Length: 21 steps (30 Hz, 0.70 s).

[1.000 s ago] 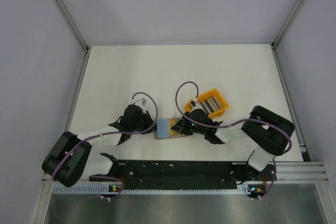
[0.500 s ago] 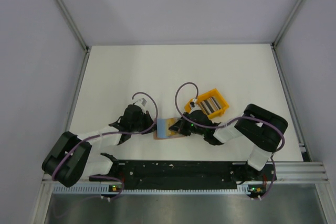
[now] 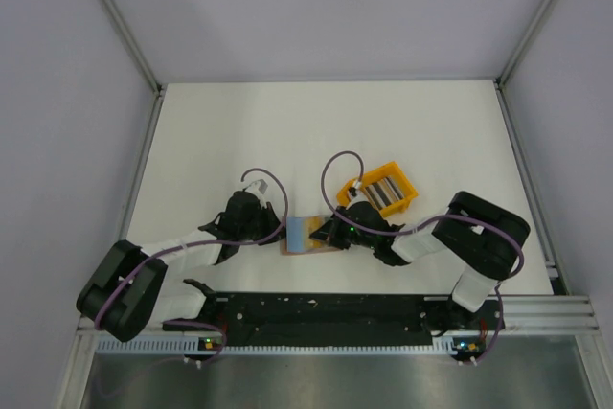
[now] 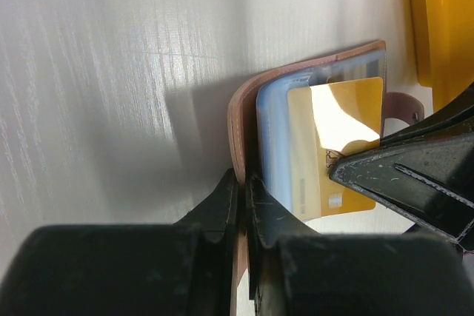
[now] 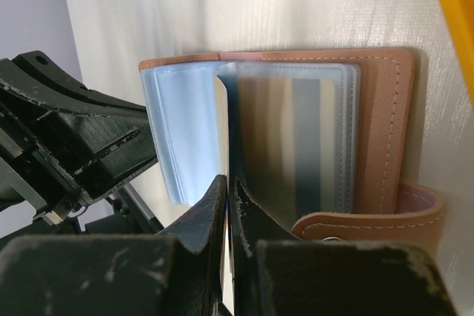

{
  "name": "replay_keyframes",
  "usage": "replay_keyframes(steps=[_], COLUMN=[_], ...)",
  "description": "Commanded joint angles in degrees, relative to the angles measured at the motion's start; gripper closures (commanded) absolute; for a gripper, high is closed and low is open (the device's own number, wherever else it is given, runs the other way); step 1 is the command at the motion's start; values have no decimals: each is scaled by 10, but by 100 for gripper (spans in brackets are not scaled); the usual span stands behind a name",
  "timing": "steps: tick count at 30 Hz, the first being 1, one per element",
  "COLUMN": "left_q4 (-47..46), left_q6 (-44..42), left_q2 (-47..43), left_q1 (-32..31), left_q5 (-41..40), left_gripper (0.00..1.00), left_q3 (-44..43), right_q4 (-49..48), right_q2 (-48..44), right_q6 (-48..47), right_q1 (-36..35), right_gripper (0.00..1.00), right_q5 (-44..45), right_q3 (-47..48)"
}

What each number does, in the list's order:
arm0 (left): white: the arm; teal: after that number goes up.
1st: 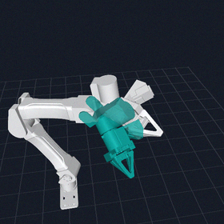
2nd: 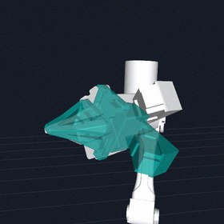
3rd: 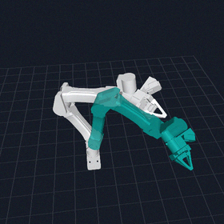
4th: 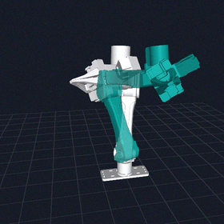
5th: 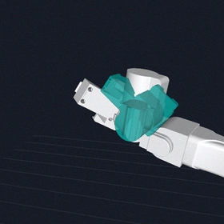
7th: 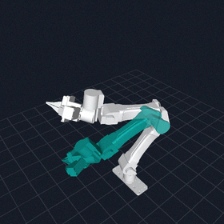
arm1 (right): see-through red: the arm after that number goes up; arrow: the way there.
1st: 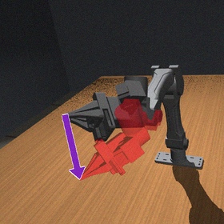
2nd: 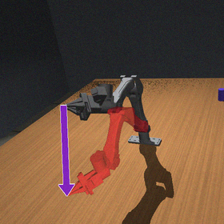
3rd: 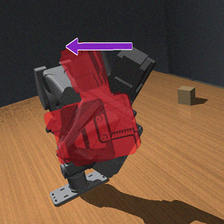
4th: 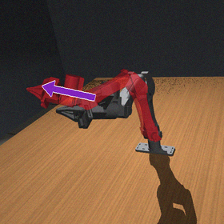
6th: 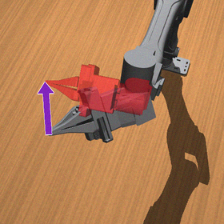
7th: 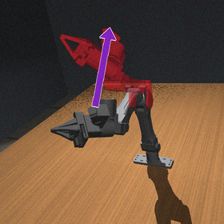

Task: Put the credit cards into the card holder
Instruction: Insert the credit card into the card holder.

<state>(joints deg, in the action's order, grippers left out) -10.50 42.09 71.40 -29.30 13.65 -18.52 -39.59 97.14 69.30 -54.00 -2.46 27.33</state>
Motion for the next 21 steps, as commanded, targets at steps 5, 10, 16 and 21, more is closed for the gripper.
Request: replay_keyframes(steps=[5, 10, 16, 21], left_q4=[2, 5, 5, 7], left_q6=[-4, -4, -5, -6], left_q2=[6, 5, 4, 5], left_q1=[0, 0, 1, 0], left_q5=[-13, -13, -12, -12], left_gripper=[100, 100, 100, 100], left_q3=[1, -1, -4, -5], right_q4=[10, 20, 100, 180], right_q2=[33, 24, -20, -59], right_q6=[-7, -13, -50, -98], right_q1=[-17, -17, -17, -17], right_gripper=[100, 100, 79, 60], right_q5=[-42, -38, 6, 51], right_q3=[18, 18, 30, 53])
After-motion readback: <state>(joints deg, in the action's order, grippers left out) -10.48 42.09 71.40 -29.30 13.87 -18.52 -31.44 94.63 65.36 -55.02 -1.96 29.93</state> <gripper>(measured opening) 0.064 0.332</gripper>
